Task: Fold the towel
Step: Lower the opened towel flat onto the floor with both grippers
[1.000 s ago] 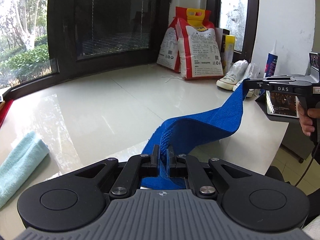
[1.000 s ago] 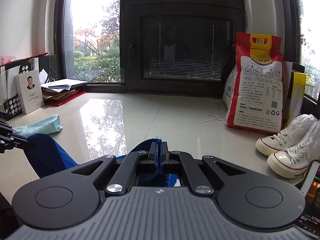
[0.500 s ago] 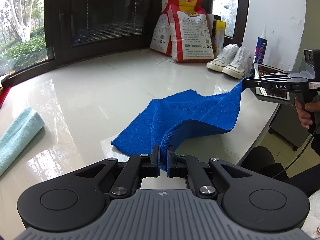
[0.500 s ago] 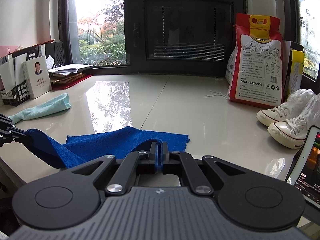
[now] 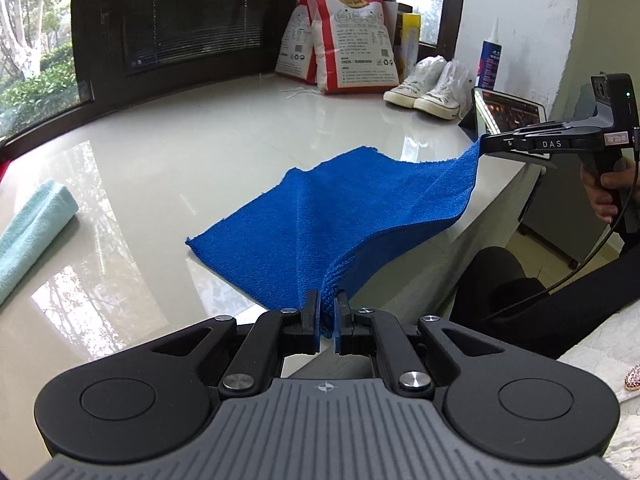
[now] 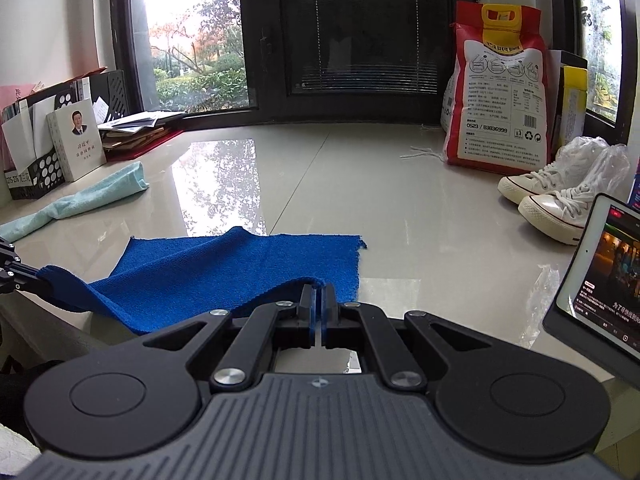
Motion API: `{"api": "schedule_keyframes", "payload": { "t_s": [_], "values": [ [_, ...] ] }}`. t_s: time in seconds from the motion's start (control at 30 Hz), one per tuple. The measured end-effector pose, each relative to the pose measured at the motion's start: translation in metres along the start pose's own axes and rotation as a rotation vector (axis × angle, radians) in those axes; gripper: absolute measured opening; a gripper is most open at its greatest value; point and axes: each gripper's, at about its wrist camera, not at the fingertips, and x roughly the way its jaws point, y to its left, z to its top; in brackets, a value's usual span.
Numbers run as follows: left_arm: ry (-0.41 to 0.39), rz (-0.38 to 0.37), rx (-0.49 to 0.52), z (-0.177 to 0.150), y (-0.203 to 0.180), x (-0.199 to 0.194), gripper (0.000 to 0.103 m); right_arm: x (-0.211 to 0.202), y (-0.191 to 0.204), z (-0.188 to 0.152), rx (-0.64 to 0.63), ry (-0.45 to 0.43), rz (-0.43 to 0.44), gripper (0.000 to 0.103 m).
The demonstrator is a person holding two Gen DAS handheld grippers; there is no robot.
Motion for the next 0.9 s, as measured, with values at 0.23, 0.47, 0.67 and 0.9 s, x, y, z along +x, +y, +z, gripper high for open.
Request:
{"api": "schedule_keyframes", "payload": {
  "t_s": [0.23,0.47,0.67,0.9],
  "values": [
    [0.018,-0.080,0.052,0.003,-0.015,0.013,0.007,-0.018,-0.009,-0.008,0.016,-0.002,-0.052,0.003],
    [0.037,-0.159,0.077,0.004,-0.027,0.019,0.007,-0.032,-0.017,-0.015,0.032,0.006,-0.090,0.003],
    [0.027,-0.125,0.013,0.003,-0.018,0.018,0.007,-0.026,-0.020,-0.012,0.036,-0.003,-0.092,0.003],
    [0.002,-0.064,-0.058,0.013,-0.004,0.023,0.007,-0.008,-0.023,-0.004,0.035,-0.002,-0.090,0.002]
  ]
}}
